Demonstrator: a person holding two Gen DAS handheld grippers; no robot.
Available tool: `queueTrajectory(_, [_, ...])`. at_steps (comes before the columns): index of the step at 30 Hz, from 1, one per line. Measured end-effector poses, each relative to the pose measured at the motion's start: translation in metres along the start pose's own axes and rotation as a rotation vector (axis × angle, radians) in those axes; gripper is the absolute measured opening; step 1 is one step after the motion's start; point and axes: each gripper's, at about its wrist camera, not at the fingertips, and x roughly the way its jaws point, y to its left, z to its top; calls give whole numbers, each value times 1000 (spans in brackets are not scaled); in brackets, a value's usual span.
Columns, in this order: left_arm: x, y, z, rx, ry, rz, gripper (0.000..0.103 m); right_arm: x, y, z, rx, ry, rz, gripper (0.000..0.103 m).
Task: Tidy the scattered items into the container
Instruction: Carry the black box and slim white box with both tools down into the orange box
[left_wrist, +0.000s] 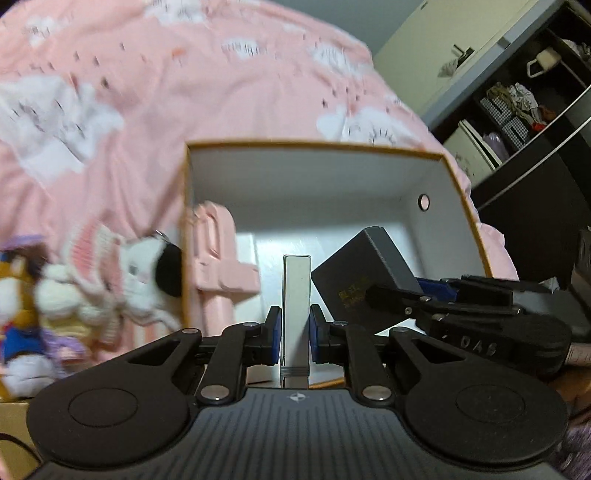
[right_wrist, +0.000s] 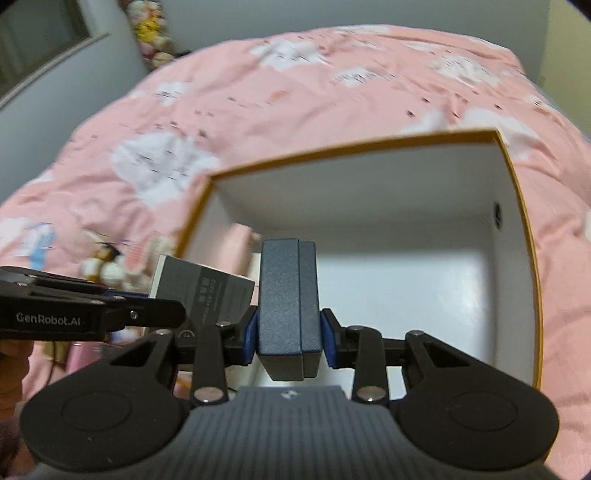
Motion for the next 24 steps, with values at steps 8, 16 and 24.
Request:
queueTrajectory(8, [39, 2, 0, -64, 77, 31, 17, 23, -6, -11, 24, 55, -34, 37])
queueTrajectory(16, [53, 9, -5, -104, 112, 83, 17, 42, -2, -16, 30, 109, -22, 37])
queueTrajectory(24, [55, 19, -8, -151, 127, 60, 18, 53, -5, -19, 89, 170, 30, 39])
